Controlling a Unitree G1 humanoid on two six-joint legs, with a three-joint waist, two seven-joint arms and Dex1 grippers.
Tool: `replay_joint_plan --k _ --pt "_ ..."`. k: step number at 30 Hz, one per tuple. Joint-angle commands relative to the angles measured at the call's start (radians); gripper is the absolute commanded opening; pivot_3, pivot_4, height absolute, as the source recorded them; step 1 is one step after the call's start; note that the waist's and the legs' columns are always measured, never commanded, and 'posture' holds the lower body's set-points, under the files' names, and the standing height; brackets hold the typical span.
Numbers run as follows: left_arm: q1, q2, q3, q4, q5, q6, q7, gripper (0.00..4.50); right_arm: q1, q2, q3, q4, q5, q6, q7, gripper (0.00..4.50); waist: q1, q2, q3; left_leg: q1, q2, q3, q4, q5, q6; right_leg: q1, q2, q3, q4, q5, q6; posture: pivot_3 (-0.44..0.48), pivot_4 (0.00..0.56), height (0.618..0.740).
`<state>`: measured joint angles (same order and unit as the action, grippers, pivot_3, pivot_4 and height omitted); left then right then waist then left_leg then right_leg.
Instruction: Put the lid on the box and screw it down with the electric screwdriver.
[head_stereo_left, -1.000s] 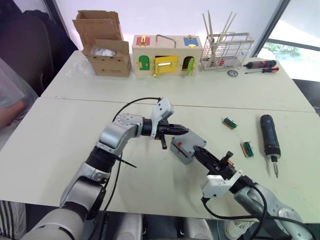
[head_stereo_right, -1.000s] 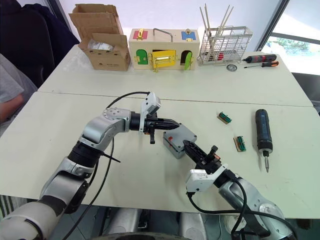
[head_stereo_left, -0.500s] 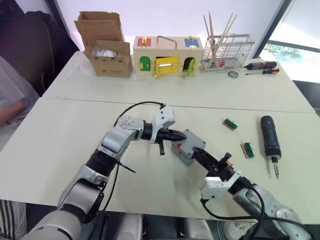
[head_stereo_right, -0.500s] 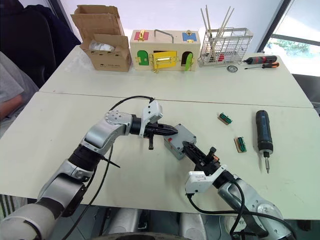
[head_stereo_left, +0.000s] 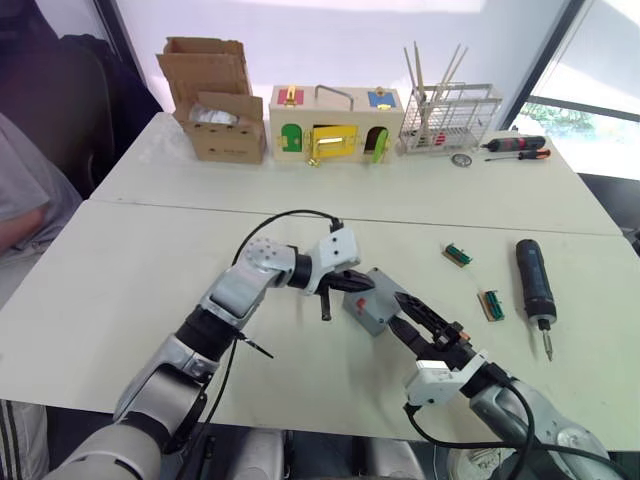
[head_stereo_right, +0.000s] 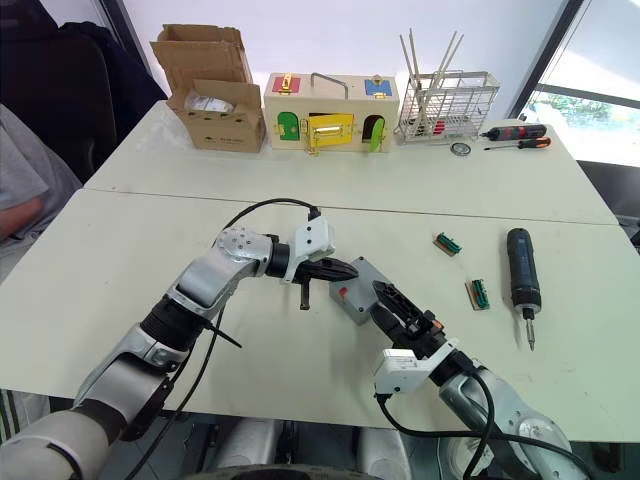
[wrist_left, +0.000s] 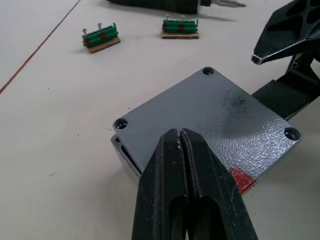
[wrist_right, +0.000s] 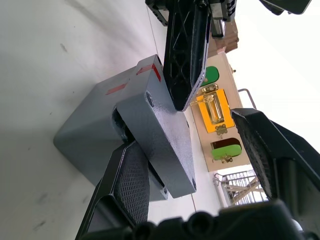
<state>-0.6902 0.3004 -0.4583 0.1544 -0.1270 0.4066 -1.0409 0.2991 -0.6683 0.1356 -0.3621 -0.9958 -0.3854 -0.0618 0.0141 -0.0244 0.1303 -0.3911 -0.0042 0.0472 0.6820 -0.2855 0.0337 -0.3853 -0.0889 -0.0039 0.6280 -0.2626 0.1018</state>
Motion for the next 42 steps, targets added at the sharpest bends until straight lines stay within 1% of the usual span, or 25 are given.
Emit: replay_joint_plan --k 1,6,11,13,30,36,38,39,41,42 --pt "0.037 0.020 -0.073 0.078 0.092 0.040 0.022 0.00 0.037 -0.012 -0.014 0.010 0.004 0.003 0.009 2.95 0.000 0.000 -0.002 0.000 0.000 0.000 0.000 0.000 0.000 0.000 0.000 0.000 0.000 0.000 0.000 0.000 0.150 0.731" --pt "0.034 0.018 -0.077 0.120 0.125 0.022 0.045 0.00 0.038 -0.015 -0.019 0.005 0.010 -0.004 0.014 2.95 0.000 0.001 -0.005 0.000 0.000 0.000 0.000 0.000 0.000 0.000 -0.001 0.000 0.000 0.000 0.000 0.000 0.150 0.731" --pt "0.032 0.013 -0.072 0.133 0.131 0.019 0.052 0.00 0.024 -0.010 -0.013 0.006 0.015 -0.002 0.029 2.95 -0.001 0.001 -0.008 0.000 0.000 0.000 0.000 -0.001 0.000 0.000 -0.002 0.000 0.000 0.000 -0.001 0.000 0.150 0.731" --pt "0.033 0.012 -0.069 0.133 0.132 0.020 0.053 0.00 0.023 -0.010 -0.013 0.007 0.017 -0.003 0.031 2.95 -0.001 0.000 -0.008 0.000 0.000 0.000 0.000 -0.001 0.000 0.000 -0.004 0.000 0.000 -0.001 -0.001 0.000 0.150 0.731" --pt "0.033 0.012 -0.058 0.116 0.125 0.033 0.059 0.00 0.078 -0.032 -0.042 0.044 0.023 -0.021 -0.003 2.95 -0.001 0.001 -0.008 0.000 -0.001 0.000 -0.002 -0.001 0.000 -0.002 -0.008 -0.001 -0.002 -0.001 -0.002 0.000 0.150 0.731" --pt "0.032 0.009 -0.055 0.103 0.119 0.035 0.057 0.00 0.101 -0.016 -0.079 0.036 0.059 -0.007 -0.026 2.95 -0.001 0.001 -0.008 0.000 0.000 -0.001 -0.003 -0.002 0.000 -0.003 -0.008 -0.001 -0.005 -0.001 -0.002 0.000 0.150 0.731" --pt "0.031 0.010 -0.053 0.101 0.118 0.035 0.056 0.00 0.108 -0.002 -0.097 0.027 0.106 -0.004 -0.020 2.49 -0.001 0.001 -0.008 0.000 0.000 -0.001 -0.004 -0.002 0.000 -0.003 -0.008 -0.001 -0.007 -0.001 -0.002 0.000 0.150 0.731" --pt "0.031 0.011 -0.053 0.099 0.118 0.034 0.055 0.00 0.113 0.017 -0.111 0.012 0.206 -0.009 0.003 2.25 -0.001 0.001 -0.008 0.000 0.000 -0.001 -0.005 -0.002 0.000 -0.003 -0.008 -0.001 -0.008 -0.001 -0.002 0.000 0.150 0.731" --pt "0.030 0.014 -0.051 0.099 0.120 0.027 0.055 0.00 0.122 0.065 -0.118 -0.024 0.454 0.006 0.086 1.31 -0.002 0.001 -0.008 0.000 0.000 -0.001 -0.006 -0.002 0.000 -0.002 -0.008 -0.001 -0.010 -0.001 -0.002 0.000 0.150 0.731" --pt "0.030 0.015 -0.050 0.098 0.120 0.025 0.054 0.00 0.127 0.080 -0.110 -0.043 0.559 0.022 0.140 0.90 -0.003 0.002 -0.008 0.000 0.000 -0.001 -0.007 -0.002 0.000 -0.002 -0.008 -0.001 -0.010 -0.001 -0.002 0.000 0.150 0.731"
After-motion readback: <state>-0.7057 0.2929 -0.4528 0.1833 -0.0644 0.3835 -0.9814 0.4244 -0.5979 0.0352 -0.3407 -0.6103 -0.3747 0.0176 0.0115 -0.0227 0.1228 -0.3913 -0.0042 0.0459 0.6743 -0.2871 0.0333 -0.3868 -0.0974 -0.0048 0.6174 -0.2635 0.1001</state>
